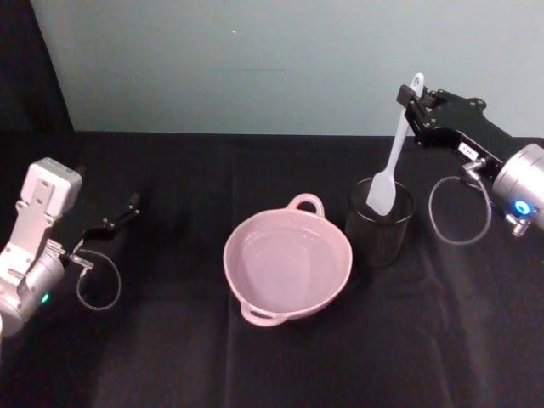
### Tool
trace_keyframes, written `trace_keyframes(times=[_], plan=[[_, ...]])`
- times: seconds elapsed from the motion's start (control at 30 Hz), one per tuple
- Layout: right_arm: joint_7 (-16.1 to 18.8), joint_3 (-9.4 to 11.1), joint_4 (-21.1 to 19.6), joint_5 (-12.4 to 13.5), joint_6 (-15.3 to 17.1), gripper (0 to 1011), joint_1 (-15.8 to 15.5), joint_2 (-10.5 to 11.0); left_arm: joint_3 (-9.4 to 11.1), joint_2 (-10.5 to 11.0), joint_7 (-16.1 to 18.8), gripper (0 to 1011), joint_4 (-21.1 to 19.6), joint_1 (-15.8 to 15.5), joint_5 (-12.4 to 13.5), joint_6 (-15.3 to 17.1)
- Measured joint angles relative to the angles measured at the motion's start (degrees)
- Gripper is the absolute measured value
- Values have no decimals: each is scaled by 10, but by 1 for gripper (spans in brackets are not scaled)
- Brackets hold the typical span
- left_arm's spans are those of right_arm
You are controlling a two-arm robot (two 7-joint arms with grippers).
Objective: Use the one hand to pick up the spoon and stir the clear water in the bowl.
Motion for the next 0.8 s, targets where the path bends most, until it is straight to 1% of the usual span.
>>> trace_keyframes(times=[0.3,0.37,0.47,0.5,0.57,0.7,0.8], plan=[[0,0,-1,-2,0,118,0,0,0,0,0,1011,0,0,0,0],[0,1,-5,-7,1,118,1,0,0,0,0,1011,0,0,0,0],[0,1,-25,-22,13,118,10,5,0,0,0,1011,0,0,0,0],[0,1,-25,-22,13,118,10,5,0,0,0,1011,0,0,0,0],[1,-1,-38,-31,22,118,19,7,0,0,0,1011,0,0,0,0],[11,-9,-49,-42,34,118,35,4,0,0,0,1011,0,0,0,0],[23,-24,-50,-50,43,118,49,-5,0,0,0,1011,0,0,0,0]])
